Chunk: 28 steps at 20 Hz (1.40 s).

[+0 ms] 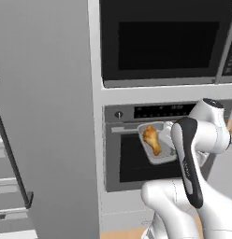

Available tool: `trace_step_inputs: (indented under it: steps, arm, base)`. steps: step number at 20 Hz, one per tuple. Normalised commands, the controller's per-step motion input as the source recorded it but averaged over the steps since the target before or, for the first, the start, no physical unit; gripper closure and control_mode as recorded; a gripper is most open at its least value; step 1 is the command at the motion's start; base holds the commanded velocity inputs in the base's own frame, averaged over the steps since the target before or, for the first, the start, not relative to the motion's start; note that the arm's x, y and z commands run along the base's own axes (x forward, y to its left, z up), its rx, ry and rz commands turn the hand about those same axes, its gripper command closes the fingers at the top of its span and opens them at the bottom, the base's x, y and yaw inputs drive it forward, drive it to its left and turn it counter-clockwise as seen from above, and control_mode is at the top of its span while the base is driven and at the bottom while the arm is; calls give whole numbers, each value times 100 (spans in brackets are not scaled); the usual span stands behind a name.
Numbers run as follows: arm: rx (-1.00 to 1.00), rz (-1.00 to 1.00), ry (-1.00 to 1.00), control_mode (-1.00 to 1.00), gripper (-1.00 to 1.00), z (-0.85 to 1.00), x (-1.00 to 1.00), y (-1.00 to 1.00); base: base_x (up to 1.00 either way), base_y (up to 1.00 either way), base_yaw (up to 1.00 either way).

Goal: Take the meat container that has the chicken drumstick and place it on the second highest rack of the freezer. Then take the vegetable container that has the bell pepper and squash and place it on the highest rack of the freezer.

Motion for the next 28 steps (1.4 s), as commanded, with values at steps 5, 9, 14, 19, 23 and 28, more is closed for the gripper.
trace_step_inputs:
  steps: [5, 9, 14, 19, 23, 28]
  arm:
    - [0, 0, 0, 100, 100, 0, 0, 0]
    - [0, 0, 0, 100, 100, 0, 0, 0]
    - [0, 0, 0, 100, 100, 0, 0, 0]
    - [0, 0, 0, 100, 100, 0, 0, 0]
    - [0, 0, 0, 100, 100, 0, 0, 0]
    - [0, 0, 0, 100, 100, 0, 0, 0]
  base:
    - [-19, 100, 5]
    - [-29, 100, 8]
    - [-19, 100, 7]
    - [0, 95, 4]
    - [4, 60, 3]
    - [28, 14, 11]
